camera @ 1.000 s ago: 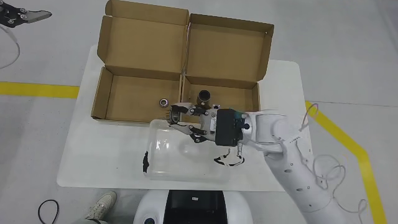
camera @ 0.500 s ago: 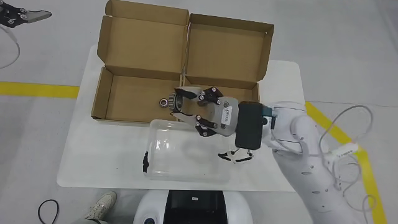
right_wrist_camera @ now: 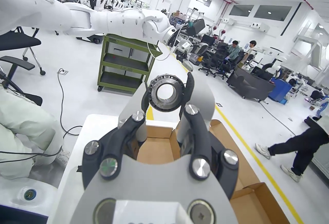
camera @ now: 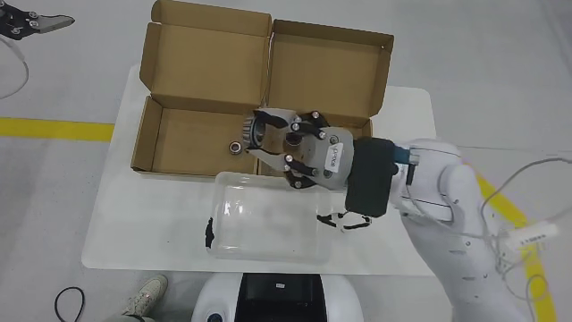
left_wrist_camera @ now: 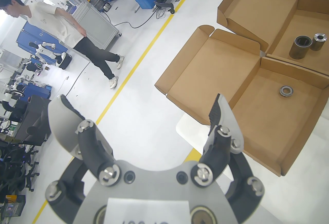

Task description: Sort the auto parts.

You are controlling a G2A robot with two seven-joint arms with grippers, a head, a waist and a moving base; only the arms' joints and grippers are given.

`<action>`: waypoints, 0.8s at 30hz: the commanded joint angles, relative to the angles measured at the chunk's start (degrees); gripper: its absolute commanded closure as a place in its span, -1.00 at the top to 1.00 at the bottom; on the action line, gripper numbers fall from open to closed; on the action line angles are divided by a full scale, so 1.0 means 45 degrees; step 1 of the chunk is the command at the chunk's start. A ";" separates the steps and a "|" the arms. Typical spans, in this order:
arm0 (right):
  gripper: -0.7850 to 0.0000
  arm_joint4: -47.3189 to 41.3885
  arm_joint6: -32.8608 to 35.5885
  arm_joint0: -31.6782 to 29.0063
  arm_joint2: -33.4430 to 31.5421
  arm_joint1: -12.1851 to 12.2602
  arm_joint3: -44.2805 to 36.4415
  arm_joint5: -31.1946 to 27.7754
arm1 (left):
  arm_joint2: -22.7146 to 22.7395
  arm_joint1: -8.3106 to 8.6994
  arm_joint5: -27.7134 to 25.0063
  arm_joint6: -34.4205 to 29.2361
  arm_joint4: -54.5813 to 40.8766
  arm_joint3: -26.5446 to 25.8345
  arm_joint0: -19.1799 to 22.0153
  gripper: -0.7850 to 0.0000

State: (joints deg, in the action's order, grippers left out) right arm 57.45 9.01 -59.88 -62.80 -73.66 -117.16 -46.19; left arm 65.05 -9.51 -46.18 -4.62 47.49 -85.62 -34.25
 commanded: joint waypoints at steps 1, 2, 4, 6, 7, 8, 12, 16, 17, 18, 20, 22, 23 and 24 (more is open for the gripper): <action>-1.00 0.0170 0.0260 -0.0048 0.0133 0.0013 0.0149 0.0063 | 0.0000 0.0000 0.0000 0.0000 0.0000 0.0000 0.0000 1.00; -1.00 0.0218 0.0356 -0.0062 0.0229 0.0015 0.0244 0.0062 | 0.0000 0.0000 0.0000 0.0000 0.0000 0.0000 0.0000 1.00; -1.00 0.0372 0.0558 -0.0071 0.0393 0.0018 0.0383 0.0154 | 0.0000 0.0000 0.0000 0.0000 0.0000 0.0000 0.0000 1.00; -1.00 0.0366 0.0733 -0.0060 0.0492 0.0024 0.0548 0.0217 | 0.0000 0.0000 0.0000 0.0000 0.0000 0.0000 0.0000 1.00; -1.00 0.0385 0.0817 -0.0048 0.0550 0.0025 0.0670 0.0237 | 0.0000 0.0000 0.0000 0.0000 0.0000 0.0000 0.0000 1.00; -1.00 0.0404 0.0884 -0.0040 0.0627 0.0025 0.0796 0.0256 | 0.0000 0.0000 0.0000 0.0000 0.0000 0.0000 0.0000 1.00; -1.00 0.0590 0.1128 0.0011 0.0999 0.0008 0.1472 0.0370 | 0.0000 0.0000 0.0000 0.0000 0.0000 0.0000 0.0000 1.00; -1.00 0.0715 0.1324 0.0182 0.1494 -0.0038 0.2324 0.0357 | 0.0000 0.0000 0.0000 0.0000 0.0000 0.0000 0.0000 1.00; -1.00 0.0718 0.1370 0.0233 0.1629 -0.0055 0.2536 0.0363 | 0.0000 0.0000 0.0000 0.0000 0.0000 0.0000 0.0000 1.00; -1.00 0.0735 0.1427 0.0292 0.1764 -0.0073 0.2738 0.0376 | 0.0000 0.0000 0.0000 0.0000 0.0000 0.0000 0.0000 1.00; -1.00 0.0799 0.1542 0.0415 0.2021 -0.0110 0.3210 0.0407 | 0.0000 0.0000 0.0000 0.0000 0.0000 0.0000 0.0000 1.00; -1.00 0.0856 0.1572 0.0532 0.2253 -0.0149 0.3707 0.0426 | 0.0000 0.0000 0.0000 0.0000 0.0000 0.0000 0.0000 1.00; -1.00 0.0896 0.1581 0.0588 0.2377 -0.0173 0.3933 0.0472 | 0.0000 0.0000 0.0000 0.0000 0.0000 0.0000 0.0000 1.00; -1.00 0.0937 0.1585 0.0647 0.2522 -0.0202 0.4159 0.0516 | 0.0000 0.0000 0.0000 0.0000 0.0000 0.0000 0.0000 1.00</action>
State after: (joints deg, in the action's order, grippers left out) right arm 61.49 16.13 -57.23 -52.05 -74.46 -99.54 -44.08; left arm 65.05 -9.51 -46.18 -4.62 47.49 -85.62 -34.25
